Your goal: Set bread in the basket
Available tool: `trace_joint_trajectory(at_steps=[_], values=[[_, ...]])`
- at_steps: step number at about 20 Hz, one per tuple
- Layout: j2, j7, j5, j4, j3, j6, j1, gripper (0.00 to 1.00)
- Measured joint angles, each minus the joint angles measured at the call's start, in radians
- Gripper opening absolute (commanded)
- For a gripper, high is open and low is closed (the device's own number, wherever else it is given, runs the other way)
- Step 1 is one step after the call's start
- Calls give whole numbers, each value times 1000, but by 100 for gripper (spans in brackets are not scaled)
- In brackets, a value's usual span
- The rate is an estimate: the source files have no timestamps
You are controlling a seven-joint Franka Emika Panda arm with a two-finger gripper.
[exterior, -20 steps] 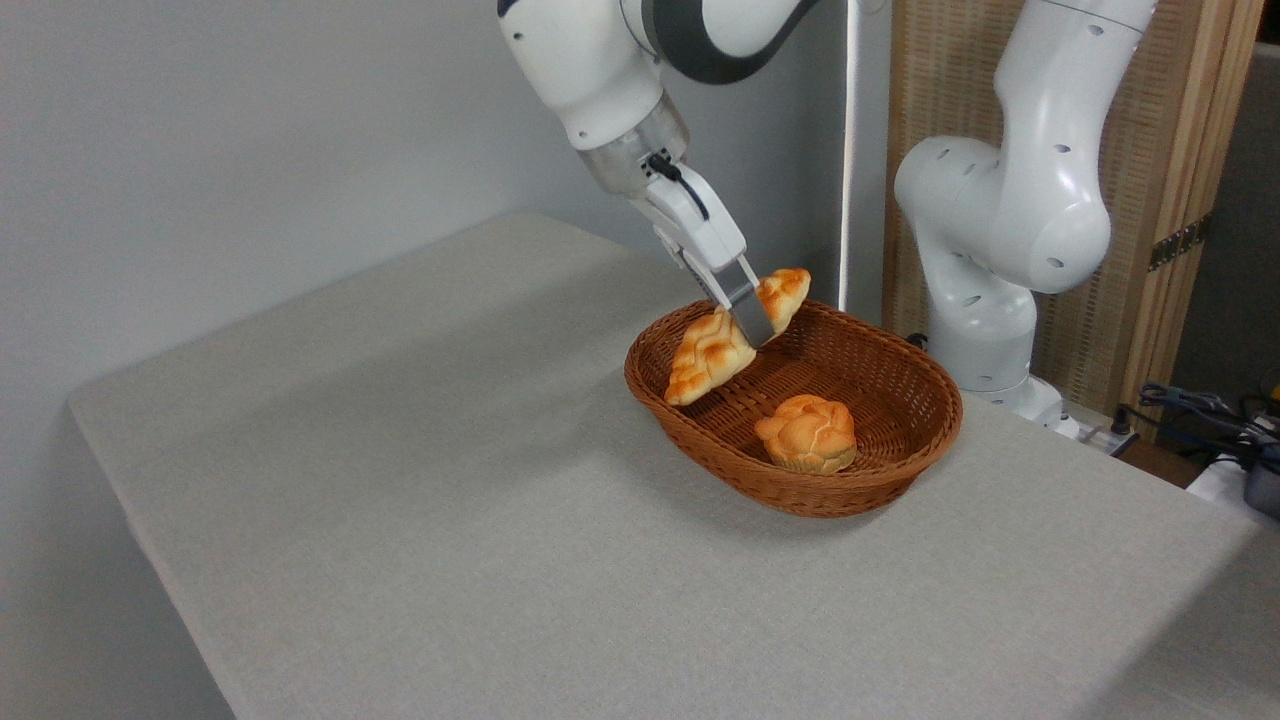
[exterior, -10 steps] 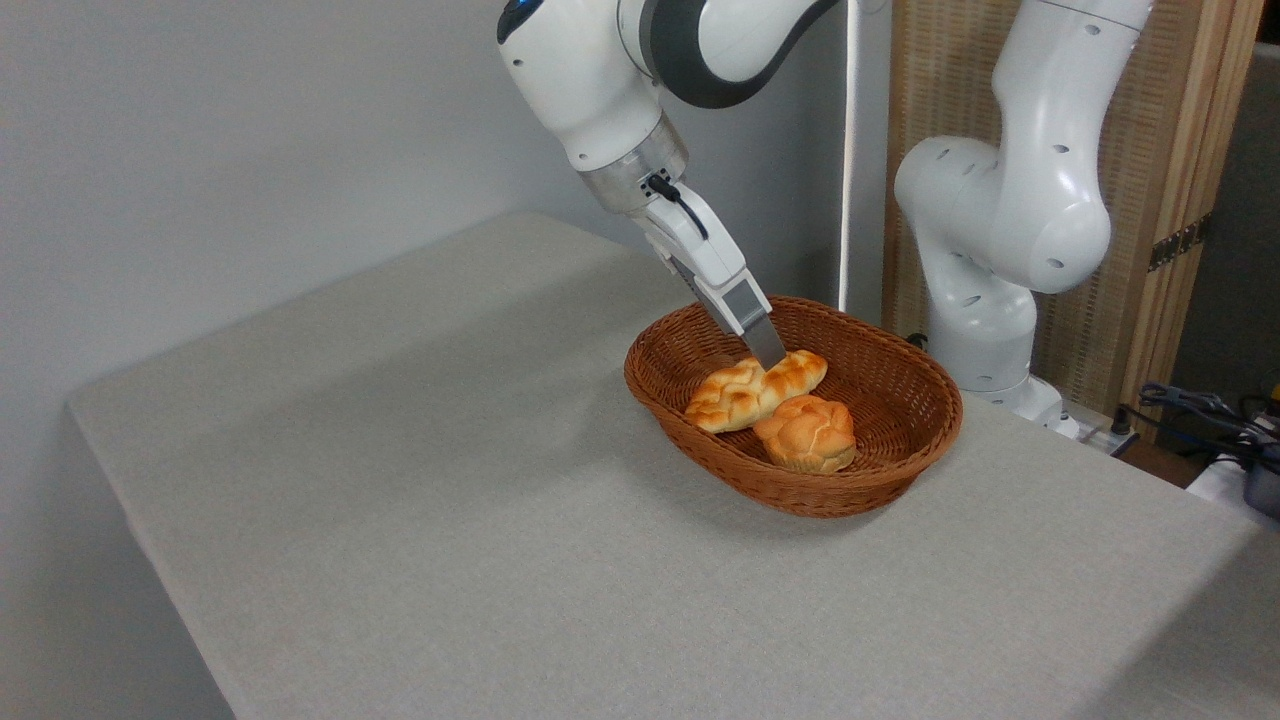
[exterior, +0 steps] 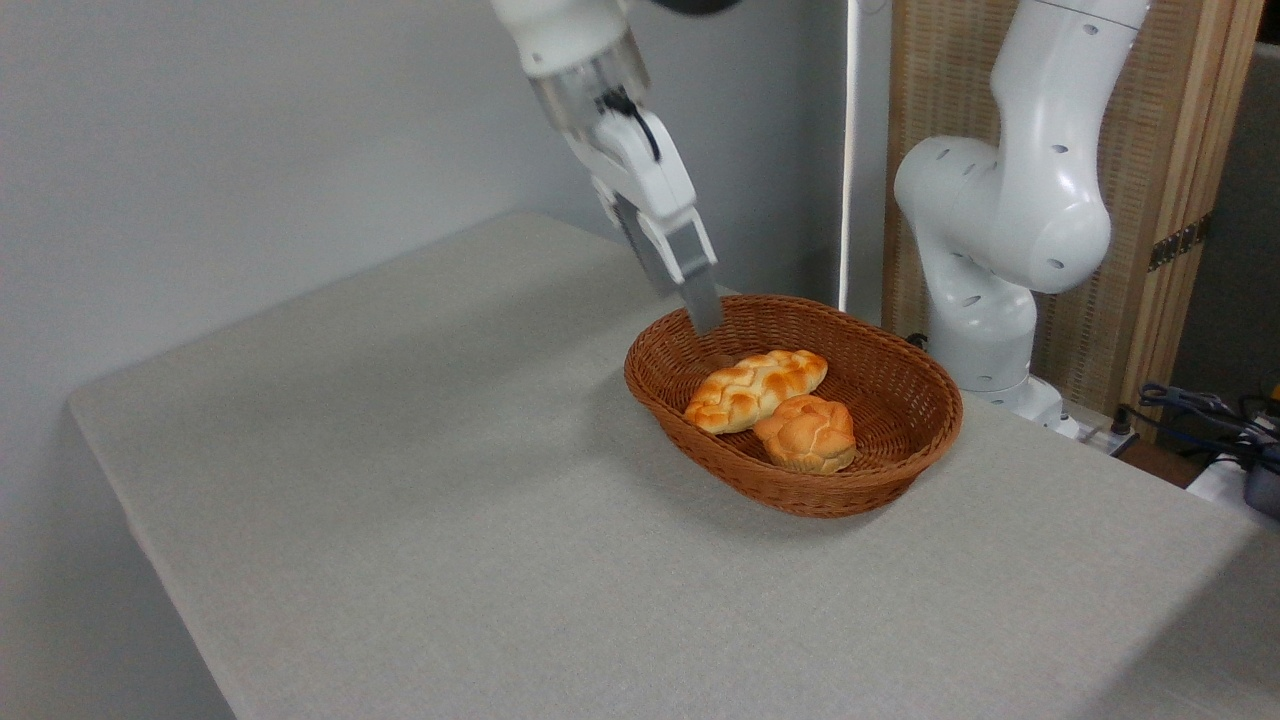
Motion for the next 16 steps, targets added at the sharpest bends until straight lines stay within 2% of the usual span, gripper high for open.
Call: trace_joint_trajectory(at_steps=[4,6,9,12,16], values=[[67,5,1,172,65,27,3,100],[113,4,1,252,78,45,15,100],[196,4,-8,370,78,67,74,100],[274,5,-55,482,77,71,133,100],[335,6,-75,557,76,69,168,100]])
